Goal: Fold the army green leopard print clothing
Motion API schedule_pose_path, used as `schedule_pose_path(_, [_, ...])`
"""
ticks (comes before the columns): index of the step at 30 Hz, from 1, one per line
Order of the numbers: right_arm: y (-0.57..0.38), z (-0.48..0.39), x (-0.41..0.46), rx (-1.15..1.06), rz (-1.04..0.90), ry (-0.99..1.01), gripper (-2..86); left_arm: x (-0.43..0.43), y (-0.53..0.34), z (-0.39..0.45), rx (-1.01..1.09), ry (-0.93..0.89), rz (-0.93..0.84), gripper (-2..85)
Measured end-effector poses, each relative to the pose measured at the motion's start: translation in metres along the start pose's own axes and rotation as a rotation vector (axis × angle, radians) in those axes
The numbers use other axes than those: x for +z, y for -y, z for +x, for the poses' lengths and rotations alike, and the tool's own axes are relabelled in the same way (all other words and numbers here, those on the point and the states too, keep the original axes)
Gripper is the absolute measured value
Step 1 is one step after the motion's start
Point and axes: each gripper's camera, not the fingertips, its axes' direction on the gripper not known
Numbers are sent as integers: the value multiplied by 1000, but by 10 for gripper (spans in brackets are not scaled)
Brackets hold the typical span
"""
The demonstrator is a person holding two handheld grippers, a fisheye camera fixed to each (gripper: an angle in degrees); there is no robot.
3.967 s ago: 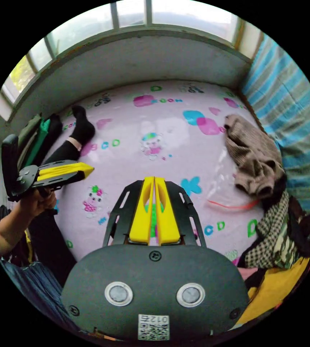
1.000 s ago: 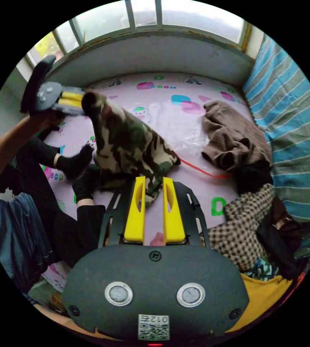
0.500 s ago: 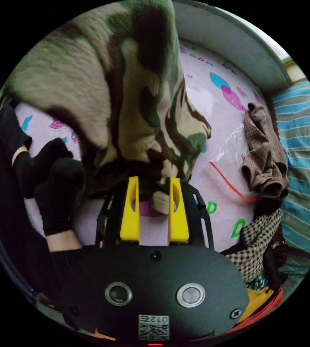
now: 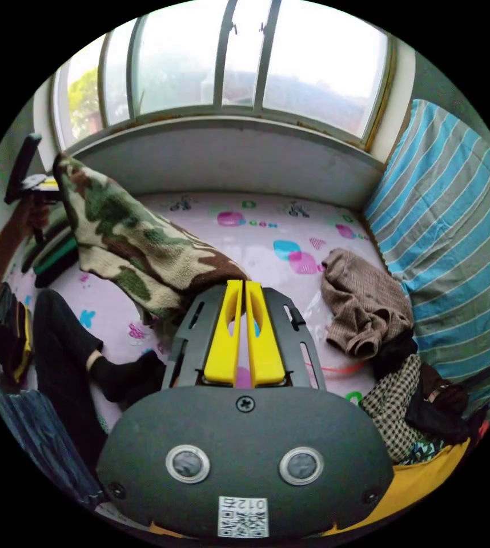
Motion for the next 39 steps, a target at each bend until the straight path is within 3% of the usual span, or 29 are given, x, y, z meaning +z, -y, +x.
schedule_pose_path(9, [12, -4, -89, -68, 149, 180, -10, -105, -43, -19, 96, -46, 78, 15])
schedule_pose_path(16, [82, 7, -68, -29, 199, 231, -8, -96, -11, -83, 55, -97, 30, 37])
schedule_pose_path(22, [166, 10, 96, 86, 27, 151, 26, 33, 4, -216, -333, 63, -162, 57])
schedule_pose_path(25, [172, 22, 173, 192, -55, 300, 58, 76, -16, -244, -450, 113, -157, 61])
schedule_pose_path(33, [135, -34, 335, -26, -370, 360, 64, 241, -21, -139, -143, 20, -360, 81])
schedule_pose_path(39, [130, -70, 406, -124, -475, 304, 71, 358, -11, -56, 82, 153, -528, 75])
